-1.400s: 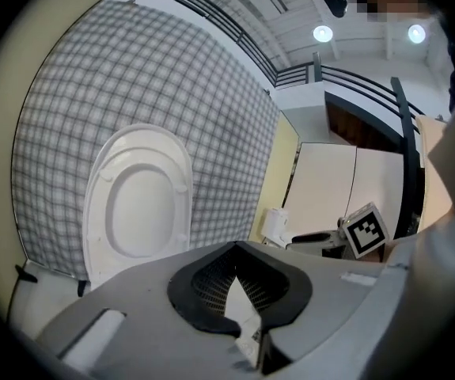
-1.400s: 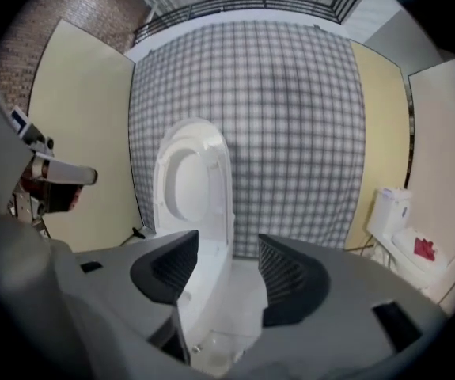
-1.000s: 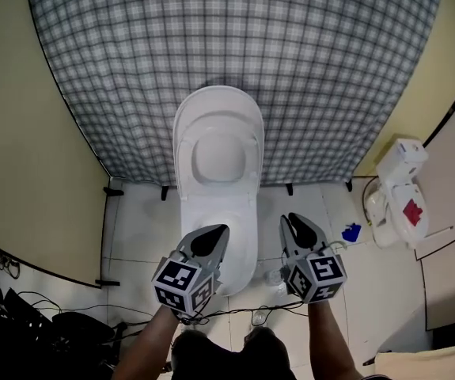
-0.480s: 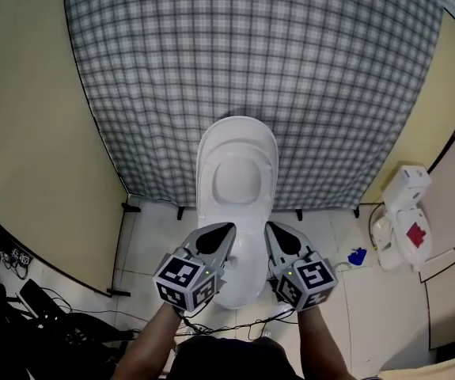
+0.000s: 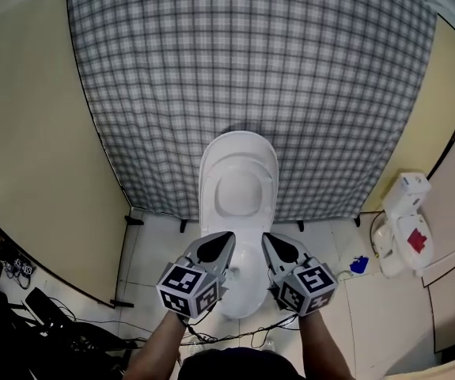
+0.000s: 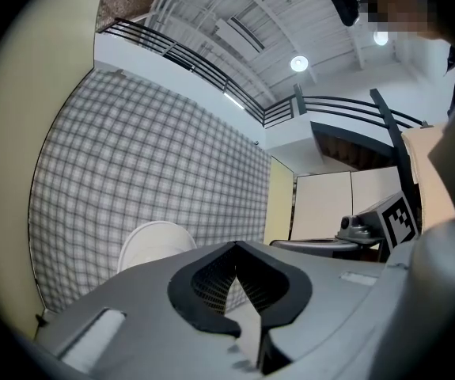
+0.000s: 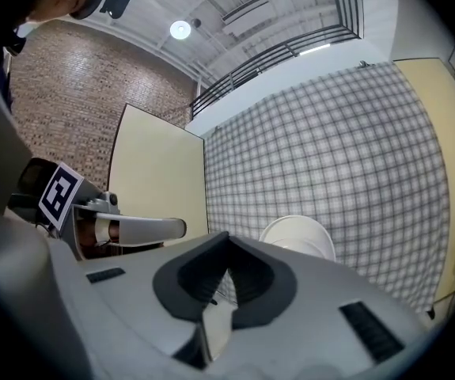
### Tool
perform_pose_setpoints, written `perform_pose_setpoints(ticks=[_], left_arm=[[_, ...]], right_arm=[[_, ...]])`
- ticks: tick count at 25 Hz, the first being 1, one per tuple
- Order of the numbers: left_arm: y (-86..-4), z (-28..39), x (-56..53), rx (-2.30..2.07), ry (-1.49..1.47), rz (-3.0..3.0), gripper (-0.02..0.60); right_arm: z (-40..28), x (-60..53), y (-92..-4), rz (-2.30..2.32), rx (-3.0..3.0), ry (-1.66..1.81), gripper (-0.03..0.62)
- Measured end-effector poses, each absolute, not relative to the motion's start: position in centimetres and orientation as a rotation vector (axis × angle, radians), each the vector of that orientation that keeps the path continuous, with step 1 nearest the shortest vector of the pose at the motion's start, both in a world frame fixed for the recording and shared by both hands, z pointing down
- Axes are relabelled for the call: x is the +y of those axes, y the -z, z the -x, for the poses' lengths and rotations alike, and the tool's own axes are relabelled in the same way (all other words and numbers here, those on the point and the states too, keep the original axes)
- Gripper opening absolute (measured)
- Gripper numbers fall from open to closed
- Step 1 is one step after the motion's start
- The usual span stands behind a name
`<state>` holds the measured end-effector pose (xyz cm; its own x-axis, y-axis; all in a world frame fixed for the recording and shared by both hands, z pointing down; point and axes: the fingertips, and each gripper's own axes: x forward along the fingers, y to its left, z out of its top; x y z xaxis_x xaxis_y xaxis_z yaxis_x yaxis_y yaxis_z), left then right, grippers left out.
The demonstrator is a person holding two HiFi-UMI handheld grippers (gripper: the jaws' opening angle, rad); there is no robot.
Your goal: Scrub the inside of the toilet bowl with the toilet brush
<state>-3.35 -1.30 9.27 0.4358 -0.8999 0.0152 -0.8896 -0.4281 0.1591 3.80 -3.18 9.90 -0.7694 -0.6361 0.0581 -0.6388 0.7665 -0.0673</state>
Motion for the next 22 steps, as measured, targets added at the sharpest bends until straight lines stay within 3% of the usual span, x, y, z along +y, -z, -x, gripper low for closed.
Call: perform_pose_setpoints(ticks=[22], left_arm=[[-9.9, 4.0, -2.0, -1.593, 0.092, -2.544, 0.01]], right_arm=[[-2.9, -3.0, -9.5, -0.999, -2.915, -0.098, 0.014]])
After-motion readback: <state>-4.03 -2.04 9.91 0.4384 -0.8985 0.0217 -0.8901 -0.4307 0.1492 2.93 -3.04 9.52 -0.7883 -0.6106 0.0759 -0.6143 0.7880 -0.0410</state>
